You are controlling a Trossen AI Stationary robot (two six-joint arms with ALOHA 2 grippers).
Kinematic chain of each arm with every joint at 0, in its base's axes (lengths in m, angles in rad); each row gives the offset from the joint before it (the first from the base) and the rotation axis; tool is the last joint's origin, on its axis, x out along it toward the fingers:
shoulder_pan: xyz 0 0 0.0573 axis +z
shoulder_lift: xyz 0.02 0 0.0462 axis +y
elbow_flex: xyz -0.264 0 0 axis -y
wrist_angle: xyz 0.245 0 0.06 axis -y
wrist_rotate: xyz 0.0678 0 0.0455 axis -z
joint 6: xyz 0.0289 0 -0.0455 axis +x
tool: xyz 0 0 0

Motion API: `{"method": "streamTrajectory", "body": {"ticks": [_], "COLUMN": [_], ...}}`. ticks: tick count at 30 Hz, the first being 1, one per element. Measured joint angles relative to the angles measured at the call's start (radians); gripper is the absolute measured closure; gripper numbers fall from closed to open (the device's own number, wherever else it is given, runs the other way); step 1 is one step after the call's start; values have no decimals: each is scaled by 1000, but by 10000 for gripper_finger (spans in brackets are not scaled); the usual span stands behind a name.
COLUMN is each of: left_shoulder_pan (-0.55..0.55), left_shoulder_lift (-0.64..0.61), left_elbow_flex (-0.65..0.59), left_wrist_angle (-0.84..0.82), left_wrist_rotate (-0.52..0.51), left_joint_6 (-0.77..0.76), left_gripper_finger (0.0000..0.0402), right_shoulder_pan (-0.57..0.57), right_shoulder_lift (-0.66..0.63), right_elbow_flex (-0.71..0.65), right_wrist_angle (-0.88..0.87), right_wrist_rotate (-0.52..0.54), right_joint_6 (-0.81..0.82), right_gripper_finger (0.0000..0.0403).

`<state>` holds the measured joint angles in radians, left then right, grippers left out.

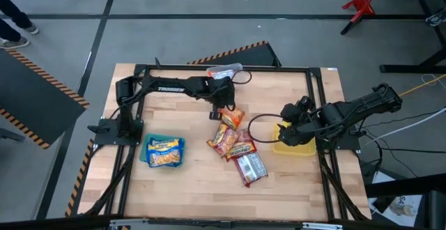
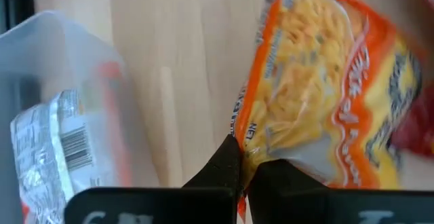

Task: Sort Maruchan noodles
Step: Put the orange noodle pack into the transparent bin

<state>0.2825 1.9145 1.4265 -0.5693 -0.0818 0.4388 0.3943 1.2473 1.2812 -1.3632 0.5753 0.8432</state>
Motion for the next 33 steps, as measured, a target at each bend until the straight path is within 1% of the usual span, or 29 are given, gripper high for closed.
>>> {"method": "streamTrajectory", "body": {"ticks": [3,10,16,20,22,26,33], "left_shoulder_pan": [17,81,141,200,230,290,361], "left_shoulder_lift": [-24,-68,-111,-136,-137,-136,-103], "left_elbow_flex": [0,0,0,0,1,1,3], "left_wrist_angle": [3,5,15,54,78,113,222], "left_wrist_rotate": [8,75,70,47,25,25,32], "left_joint_6": [-42,-170,-227,-276,-295,-323,-383], "left_gripper_finger": [400,400,400,400,400,400,400], "right_shoulder_pan": [0,0,0,0,0,0,0], "right_shoulder_lift": [0,0,0,0,0,0,0], "right_elbow_flex": [0,0,0,0,0,0,0], "right_wrist_angle": [0,0,0,0,0,0,0], "right_wrist_rotate": [1,1,2,11,11,14,15], "right_joint_6": [2,2,1,1,1,1,-2], "right_gripper_finger": [63,63,63,63,63,63,63]}}
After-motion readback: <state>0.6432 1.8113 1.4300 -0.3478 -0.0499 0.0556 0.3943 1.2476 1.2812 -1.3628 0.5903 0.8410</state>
